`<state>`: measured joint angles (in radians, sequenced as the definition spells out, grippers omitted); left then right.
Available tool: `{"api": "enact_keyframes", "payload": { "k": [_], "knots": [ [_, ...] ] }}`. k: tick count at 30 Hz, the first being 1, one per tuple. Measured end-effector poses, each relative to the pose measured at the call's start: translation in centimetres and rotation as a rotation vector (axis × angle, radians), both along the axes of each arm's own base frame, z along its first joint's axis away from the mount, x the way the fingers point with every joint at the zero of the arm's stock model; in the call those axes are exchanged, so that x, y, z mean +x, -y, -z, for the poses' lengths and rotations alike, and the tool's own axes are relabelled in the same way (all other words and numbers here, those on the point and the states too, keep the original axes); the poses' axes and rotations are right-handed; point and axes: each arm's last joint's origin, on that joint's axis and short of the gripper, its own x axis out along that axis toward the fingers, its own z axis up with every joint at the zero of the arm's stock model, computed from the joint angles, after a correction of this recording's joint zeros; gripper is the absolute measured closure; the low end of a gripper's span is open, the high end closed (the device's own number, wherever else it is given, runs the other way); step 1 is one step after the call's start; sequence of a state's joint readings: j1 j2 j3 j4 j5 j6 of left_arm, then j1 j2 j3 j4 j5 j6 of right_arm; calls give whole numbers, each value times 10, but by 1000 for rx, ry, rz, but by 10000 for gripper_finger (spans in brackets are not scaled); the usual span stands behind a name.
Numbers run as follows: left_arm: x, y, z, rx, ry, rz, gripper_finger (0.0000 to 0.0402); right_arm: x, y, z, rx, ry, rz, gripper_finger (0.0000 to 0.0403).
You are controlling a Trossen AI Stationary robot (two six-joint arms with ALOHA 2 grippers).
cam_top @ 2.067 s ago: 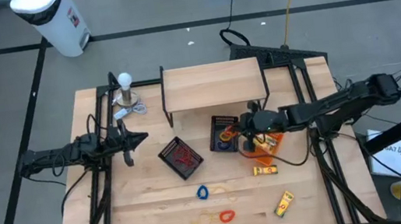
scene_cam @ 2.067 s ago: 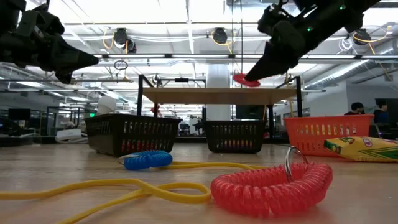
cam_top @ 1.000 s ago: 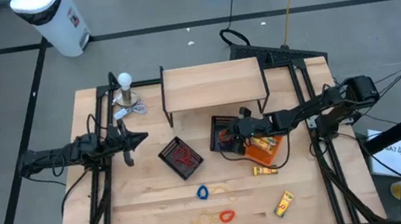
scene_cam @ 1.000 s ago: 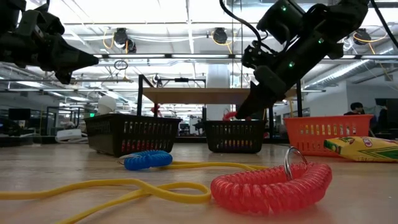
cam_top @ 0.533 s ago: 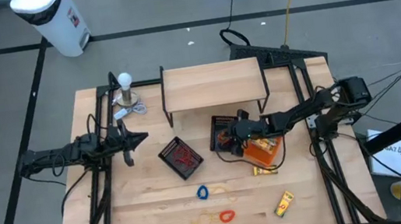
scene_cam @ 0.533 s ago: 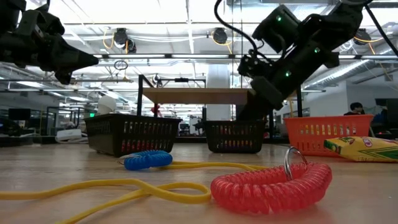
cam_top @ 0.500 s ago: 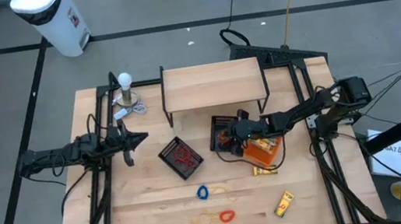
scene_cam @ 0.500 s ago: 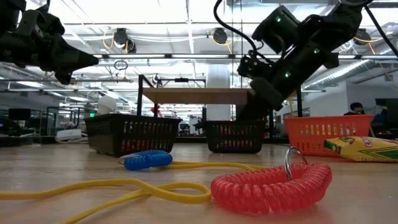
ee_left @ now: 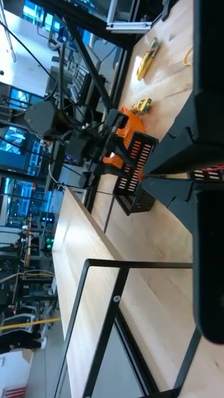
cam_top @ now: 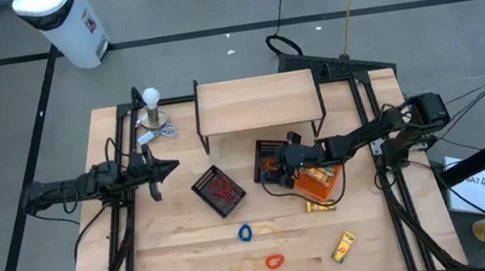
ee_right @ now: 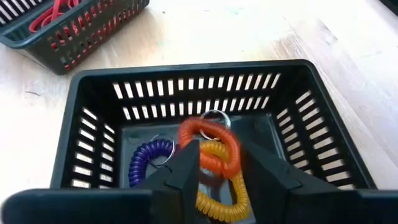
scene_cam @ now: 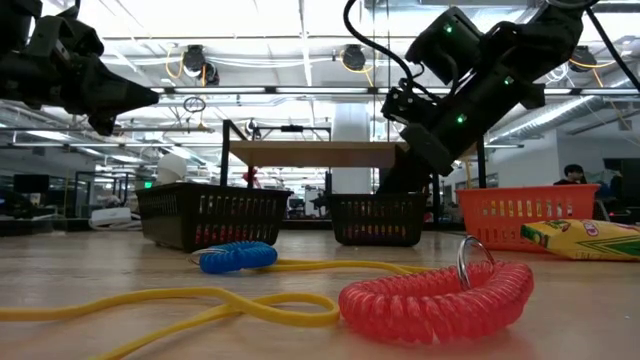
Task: Pick & Place Office Desk Supplies
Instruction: Put the crayon box into the orange bin
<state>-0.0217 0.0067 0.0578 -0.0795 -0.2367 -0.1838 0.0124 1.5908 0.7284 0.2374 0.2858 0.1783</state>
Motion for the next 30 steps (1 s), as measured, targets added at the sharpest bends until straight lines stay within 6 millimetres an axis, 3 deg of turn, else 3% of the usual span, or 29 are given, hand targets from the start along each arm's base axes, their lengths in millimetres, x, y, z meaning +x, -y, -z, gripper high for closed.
{"api": "enact_keyframes", "payload": {
  "k": [4,8,12,17,20,30],
  "knots": [
    [0,0,0,1,0,0,378,-3,0,-15,-6,44,-12,267],
    [0,0,0,6,-1,0,378,-14,-3,-42,27,106,-89,274],
    [0,0,0,5,-3,0,378,-34,-3,-71,41,154,-116,308],
    [0,0,0,5,-4,0,378,-57,-5,-110,2,312,-219,385],
    [0,0,0,5,-5,0,378,-71,-6,-131,-12,426,-261,395],
    [0,0,0,5,-6,0,378,-115,-6,-163,3,562,-269,390]
  ]
}}
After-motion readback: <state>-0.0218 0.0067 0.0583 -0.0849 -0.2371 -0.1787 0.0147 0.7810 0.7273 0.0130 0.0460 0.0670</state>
